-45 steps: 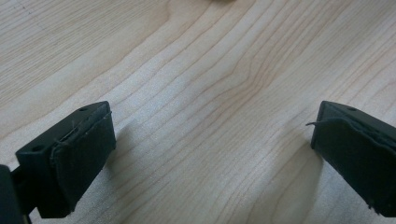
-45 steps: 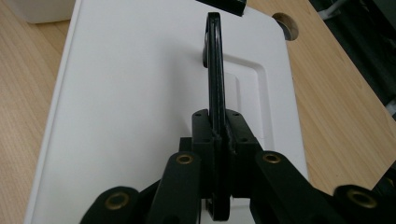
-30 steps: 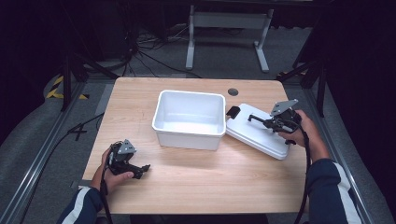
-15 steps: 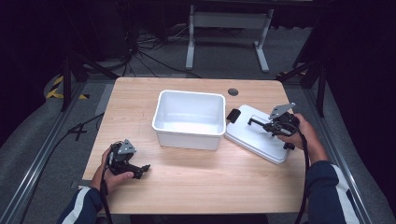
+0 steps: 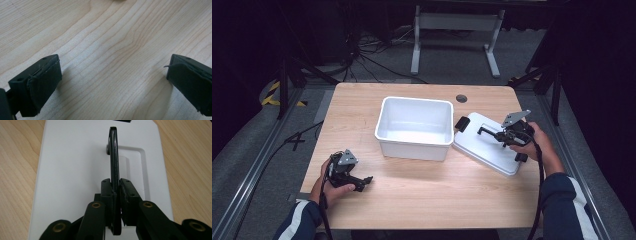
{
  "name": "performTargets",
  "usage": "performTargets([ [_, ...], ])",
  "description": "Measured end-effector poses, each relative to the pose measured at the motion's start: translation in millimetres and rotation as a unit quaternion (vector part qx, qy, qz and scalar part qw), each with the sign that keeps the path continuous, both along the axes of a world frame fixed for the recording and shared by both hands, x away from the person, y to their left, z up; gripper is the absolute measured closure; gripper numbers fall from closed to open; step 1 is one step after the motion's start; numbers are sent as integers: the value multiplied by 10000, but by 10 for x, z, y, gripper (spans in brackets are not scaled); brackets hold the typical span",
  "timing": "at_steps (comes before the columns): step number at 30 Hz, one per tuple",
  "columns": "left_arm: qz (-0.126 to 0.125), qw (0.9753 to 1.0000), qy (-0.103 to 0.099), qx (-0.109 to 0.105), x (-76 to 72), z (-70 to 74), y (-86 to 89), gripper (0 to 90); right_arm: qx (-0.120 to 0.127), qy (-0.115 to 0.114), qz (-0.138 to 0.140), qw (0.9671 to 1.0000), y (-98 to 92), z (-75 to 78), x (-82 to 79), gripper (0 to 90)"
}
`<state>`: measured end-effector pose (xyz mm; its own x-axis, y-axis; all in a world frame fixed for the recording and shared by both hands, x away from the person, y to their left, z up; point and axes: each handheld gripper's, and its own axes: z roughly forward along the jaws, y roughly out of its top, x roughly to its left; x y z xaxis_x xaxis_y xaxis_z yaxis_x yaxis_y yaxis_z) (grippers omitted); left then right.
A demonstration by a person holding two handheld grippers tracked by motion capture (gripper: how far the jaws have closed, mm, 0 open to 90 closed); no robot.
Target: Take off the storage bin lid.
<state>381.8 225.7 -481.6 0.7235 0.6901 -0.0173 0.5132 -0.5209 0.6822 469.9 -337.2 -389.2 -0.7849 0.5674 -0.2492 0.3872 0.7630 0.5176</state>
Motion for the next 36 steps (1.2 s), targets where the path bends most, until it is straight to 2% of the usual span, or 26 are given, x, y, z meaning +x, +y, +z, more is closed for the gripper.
performTargets([
  [21, -1, 10000, -2, 2, 0, 0, 0, 3, 154, -107, -59, 9998, -36, 171, -112, 744],
  [24, -1, 10000, -1, 1, 0, 0, 0, 3, 192, -148, -121, 9996, -52, 207, -143, 706],
  [27, -1, 10000, -1, 1, 0, 0, 0, 3, 202, -187, -67, 9996, -60, 228, -160, 687],
  [36, -1, 10000, -2, 0, 0, 0, 0, 3, 350, -342, -179, 9986, -109, 333, -322, 600],
])
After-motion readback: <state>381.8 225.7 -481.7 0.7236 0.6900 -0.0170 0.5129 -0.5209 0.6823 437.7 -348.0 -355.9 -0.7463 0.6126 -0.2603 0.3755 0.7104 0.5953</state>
